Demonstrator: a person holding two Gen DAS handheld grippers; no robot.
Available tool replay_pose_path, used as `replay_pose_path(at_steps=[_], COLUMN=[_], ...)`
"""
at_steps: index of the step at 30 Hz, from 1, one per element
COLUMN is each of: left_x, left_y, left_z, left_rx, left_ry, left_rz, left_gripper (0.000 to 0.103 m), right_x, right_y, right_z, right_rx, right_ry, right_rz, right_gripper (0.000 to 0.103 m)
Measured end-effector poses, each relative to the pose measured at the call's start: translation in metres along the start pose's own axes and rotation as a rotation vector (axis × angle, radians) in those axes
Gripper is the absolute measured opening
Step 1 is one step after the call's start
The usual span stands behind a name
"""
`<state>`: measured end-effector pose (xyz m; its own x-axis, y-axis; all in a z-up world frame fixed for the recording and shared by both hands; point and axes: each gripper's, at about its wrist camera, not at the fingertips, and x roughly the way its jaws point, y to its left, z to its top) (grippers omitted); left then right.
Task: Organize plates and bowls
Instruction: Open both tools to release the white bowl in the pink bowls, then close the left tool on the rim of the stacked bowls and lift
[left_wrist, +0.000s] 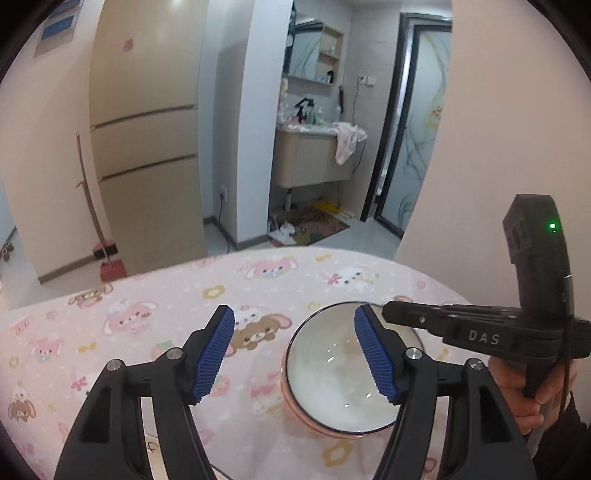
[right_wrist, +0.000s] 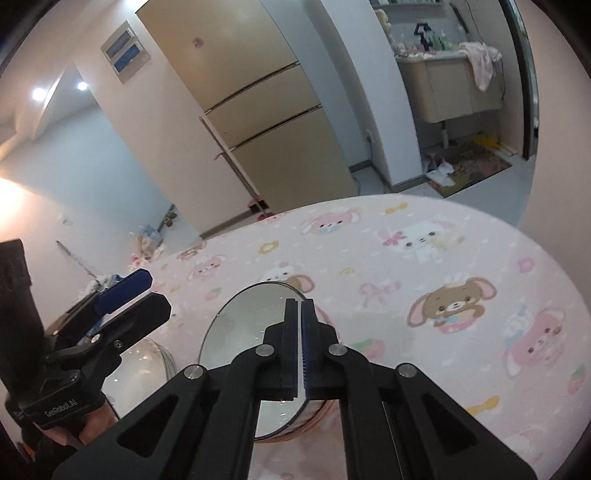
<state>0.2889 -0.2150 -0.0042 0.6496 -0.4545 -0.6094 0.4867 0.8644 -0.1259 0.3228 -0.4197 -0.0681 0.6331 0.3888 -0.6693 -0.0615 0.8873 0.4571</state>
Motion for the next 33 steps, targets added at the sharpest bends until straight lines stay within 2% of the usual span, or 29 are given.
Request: replay_pose_path(at_steps=[4, 10, 12, 14, 16, 18, 21, 25, 28, 30, 33], left_x=[0.006, 0.005, 0.0, -0.003, -0.001, 0.005, 0.012, -0.004, -0.008, -0.001, 0.014], left_y=[-0.001, -0.004, -0.009, -0.011, -0.009, -0.009, -0.01, -0.007, -0.008, -0.01, -0.008], left_z=[0.001, 0.0, -0.005, -0.01, -0.014, -0.011, -0.004, -0.003, -0.004, -0.005, -0.007], left_rx=[0.031, 0.055, 0.108, 0.141, 0.131, 0.115, 0.102, 0.084, 0.081, 0.095, 0.068], left_ry=[0.019, 0.037, 0.002, -0.016, -0.009, 0.024, 0.084, 0.005, -0.034, -0.006, 0.09], left_rz=[0.049, 0.088, 0.104, 0.092, 0.078, 0.063, 0.057, 0.052, 0.045, 0.061, 0.046], left_gripper=[0.069, 0.069, 0.073, 0.078, 0.084, 0.084, 0.084, 0.084, 0.084, 0.085, 0.087], right_x=[0.006, -0.005, -0.018, -0.026, -0.026, -0.023, -0.025, -0.04, -0.04, -0.034, -0.02], right_y=[0.005, 0.017, 0.027, 0.036, 0.037, 0.034, 0.026, 0.018, 0.015, 0.012, 0.007], right_z=[-0.001, -0.007, -0.011, -0.017, -0.019, -0.02, -0.018, -0.019, -0.016, -0.014, -0.015], right_rx=[-0.021, -0.085, -0.166, -0.244, -0.253, -0.215, -0.145, -0.068, -0.022, 0.015, 0.058], right_ry=[0.012, -0.032, -0.094, -0.142, -0.109, -0.065, -0.056, -0.087, -0.064, -0.029, 0.017], right_rz=[-0.019, -0.087, -0.187, -0.246, -0.236, -0.204, -0.192, -0.136, -0.115, -0.137, -0.165], right_gripper=[0.0, 0.001, 0.015, 0.058, 0.059, 0.059, 0.059, 0.059, 0.062, 0.062, 0.062])
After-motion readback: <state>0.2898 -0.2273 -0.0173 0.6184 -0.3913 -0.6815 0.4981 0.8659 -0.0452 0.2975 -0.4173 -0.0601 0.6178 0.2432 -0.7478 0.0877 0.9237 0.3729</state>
